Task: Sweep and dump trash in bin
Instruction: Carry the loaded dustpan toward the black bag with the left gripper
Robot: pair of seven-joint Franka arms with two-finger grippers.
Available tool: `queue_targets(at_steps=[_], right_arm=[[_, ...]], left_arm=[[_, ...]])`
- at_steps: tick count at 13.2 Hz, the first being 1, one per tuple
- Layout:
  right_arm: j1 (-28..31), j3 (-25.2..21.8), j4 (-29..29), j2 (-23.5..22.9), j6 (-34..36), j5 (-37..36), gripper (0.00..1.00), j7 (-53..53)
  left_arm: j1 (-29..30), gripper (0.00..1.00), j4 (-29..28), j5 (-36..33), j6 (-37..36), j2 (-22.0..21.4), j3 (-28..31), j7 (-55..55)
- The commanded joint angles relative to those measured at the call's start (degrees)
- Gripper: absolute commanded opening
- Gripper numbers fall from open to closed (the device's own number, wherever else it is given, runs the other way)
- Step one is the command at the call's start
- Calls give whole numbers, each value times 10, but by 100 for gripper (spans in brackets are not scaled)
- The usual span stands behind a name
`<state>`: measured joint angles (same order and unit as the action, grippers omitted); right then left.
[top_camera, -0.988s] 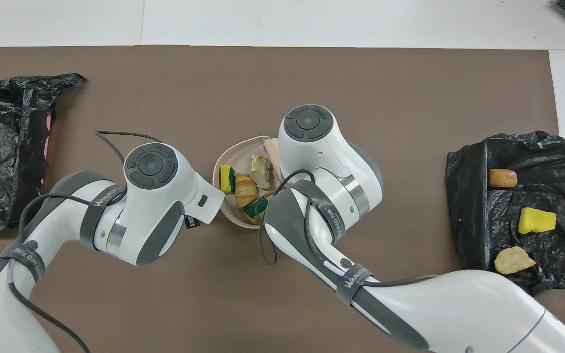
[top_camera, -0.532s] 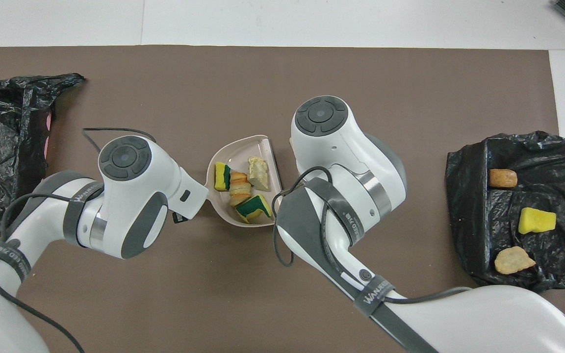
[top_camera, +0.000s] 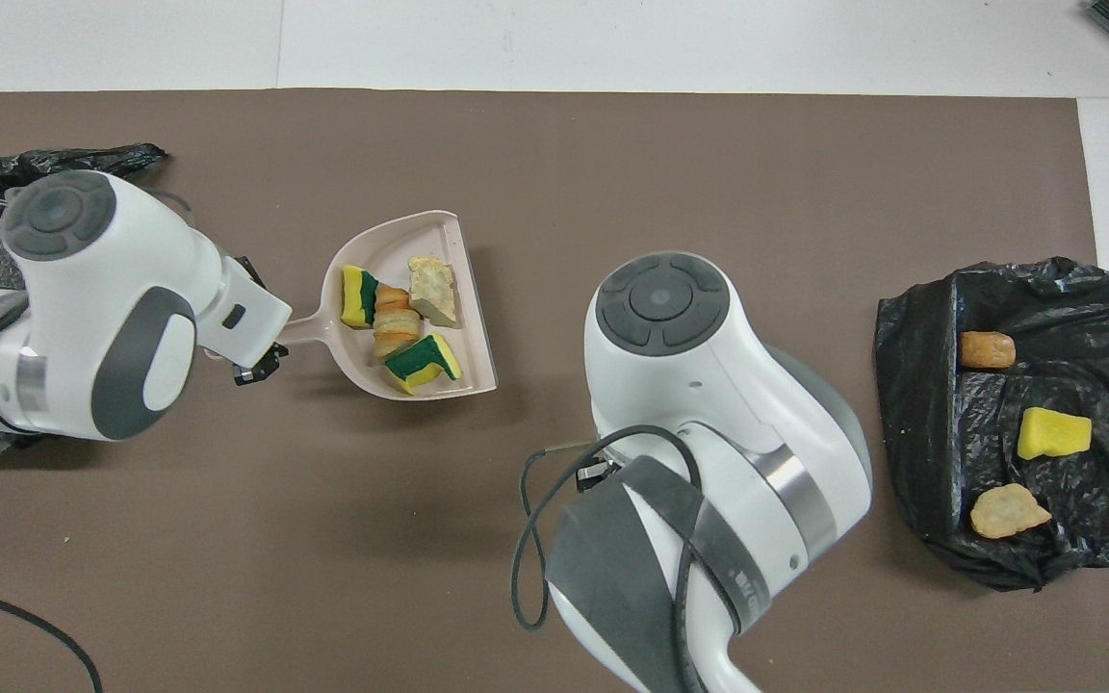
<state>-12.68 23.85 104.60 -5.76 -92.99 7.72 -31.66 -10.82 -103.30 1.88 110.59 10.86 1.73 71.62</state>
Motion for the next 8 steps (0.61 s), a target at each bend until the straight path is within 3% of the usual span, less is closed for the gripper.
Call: queue_targets(at_steps=[1,4,8], right_arm=[[-14,1,121,77,-78,62,0,-24],[-44,1,169,91,-89,62,0,-50],[-69,1,259,118,-178,63,0,-45]], left_arm=[[44,0,77,6,-69,18,-4,36],[103,0,136,2,-127,19,0,125],[178,0,149,-29,-115,29,0,270]])
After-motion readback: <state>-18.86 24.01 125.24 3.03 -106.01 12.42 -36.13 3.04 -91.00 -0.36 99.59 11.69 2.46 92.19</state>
